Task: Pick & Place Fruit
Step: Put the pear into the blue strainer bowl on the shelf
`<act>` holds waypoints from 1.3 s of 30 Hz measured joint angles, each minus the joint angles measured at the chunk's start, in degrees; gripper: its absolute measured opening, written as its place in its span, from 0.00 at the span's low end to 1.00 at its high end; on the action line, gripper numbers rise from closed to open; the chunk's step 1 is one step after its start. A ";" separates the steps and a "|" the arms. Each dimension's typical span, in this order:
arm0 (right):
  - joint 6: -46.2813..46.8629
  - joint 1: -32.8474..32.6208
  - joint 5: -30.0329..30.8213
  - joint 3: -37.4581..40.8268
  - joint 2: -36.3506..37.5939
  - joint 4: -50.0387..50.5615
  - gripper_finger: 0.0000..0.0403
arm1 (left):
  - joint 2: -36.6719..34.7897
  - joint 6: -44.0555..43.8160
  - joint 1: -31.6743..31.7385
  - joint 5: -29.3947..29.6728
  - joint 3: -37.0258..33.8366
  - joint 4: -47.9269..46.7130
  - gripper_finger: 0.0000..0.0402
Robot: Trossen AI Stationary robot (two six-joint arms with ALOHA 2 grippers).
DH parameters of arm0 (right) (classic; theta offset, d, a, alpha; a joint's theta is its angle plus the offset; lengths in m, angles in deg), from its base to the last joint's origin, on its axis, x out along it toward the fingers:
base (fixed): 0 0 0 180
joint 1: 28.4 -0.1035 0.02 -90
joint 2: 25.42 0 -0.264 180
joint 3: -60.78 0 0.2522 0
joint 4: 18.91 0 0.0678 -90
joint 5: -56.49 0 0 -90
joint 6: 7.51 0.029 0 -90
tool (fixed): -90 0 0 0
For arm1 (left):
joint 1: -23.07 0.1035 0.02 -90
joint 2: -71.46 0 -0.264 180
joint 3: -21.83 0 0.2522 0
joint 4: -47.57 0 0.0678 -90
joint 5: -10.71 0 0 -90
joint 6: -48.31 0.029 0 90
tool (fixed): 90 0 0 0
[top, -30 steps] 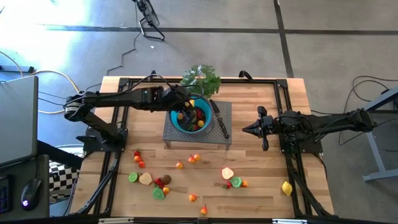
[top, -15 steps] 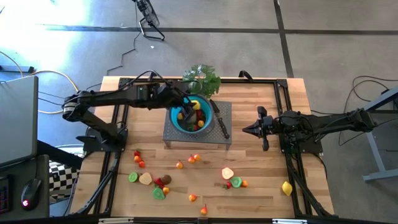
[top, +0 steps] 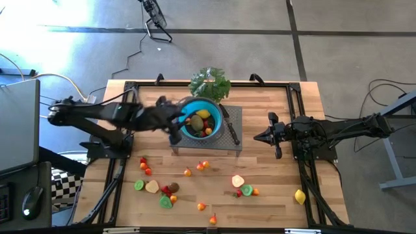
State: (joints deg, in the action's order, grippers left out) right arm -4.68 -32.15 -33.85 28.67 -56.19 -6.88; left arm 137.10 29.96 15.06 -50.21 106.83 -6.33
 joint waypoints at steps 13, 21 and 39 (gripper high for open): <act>0.20 0.00 -0.14 0.00 0.02 -0.60 0.01 | -8.14 -4.68 -20.62 6.04 -14.26 6.12 0.19; 0.31 -0.01 -1.59 0.00 0.02 -0.60 0.01 | -8.17 -19.08 -28.06 6.06 -19.00 6.99 0.19; 0.37 0.00 -1.57 0.00 0.01 -0.60 0.01 | 6.35 -56.53 -32.55 4.11 -19.84 6.31 0.19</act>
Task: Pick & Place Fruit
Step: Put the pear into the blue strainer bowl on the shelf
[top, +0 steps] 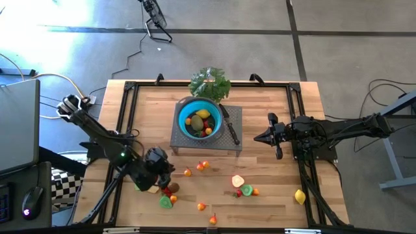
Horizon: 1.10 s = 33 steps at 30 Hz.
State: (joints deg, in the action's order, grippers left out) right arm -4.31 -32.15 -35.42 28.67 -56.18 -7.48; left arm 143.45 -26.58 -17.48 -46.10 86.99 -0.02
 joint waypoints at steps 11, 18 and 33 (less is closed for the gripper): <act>0.02 -0.02 0.24 0.00 0.00 0.00 0.01 | 7.81 -14.17 0.04 1.40 0.01 -0.39 0.19; 0.00 0.00 0.26 0.00 0.01 0.00 0.01 | 7.86 -17.43 0.04 3.42 2.31 -2.82 0.17; -6.62 -0.01 0.20 0.00 0.23 -0.11 0.01 | 12.30 -17.57 1.23 6.25 8.54 -5.66 0.00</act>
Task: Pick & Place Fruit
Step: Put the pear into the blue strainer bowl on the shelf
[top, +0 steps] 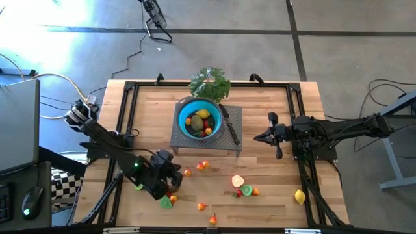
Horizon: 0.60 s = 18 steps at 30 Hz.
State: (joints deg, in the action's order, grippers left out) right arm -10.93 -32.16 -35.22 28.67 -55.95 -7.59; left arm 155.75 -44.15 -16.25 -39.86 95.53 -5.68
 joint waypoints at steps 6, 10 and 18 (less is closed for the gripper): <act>-1.41 0.01 -1.86 0.00 0.00 -0.85 0.01 | 5.36 -4.02 0.72 -5.59 2.48 -2.25 0.00; -1.42 0.01 -3.66 0.00 0.00 -0.56 0.01 | 6.90 -10.24 0.69 -8.85 2.93 -3.93 0.00; -4.01 0.04 -5.99 0.00 0.26 1.40 0.01 | 7.91 -12.84 0.74 -9.37 3.07 -4.30 0.00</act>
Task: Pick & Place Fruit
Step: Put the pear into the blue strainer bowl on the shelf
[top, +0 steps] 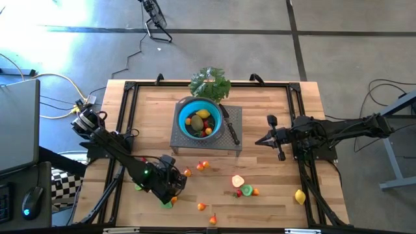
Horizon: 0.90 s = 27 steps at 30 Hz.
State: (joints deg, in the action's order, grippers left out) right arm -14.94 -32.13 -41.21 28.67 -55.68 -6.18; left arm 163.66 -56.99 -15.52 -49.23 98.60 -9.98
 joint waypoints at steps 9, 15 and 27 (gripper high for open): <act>-0.03 0.02 -0.02 0.00 0.00 0.48 0.01 | 0.00 4.08 0.00 -1.44 0.45 -0.49 0.00; 1.42 0.00 -0.05 0.00 0.00 0.78 0.01 | 0.00 10.61 0.00 -1.46 0.45 -0.11 0.00; 1.77 -0.01 -0.01 0.00 0.00 0.89 0.01 | 0.00 9.49 2.53 -3.73 0.45 -0.88 0.26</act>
State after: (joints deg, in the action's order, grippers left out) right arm -13.17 -32.14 -41.22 28.67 -55.68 -5.29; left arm 163.66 -47.49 -12.98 -52.96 99.05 -10.86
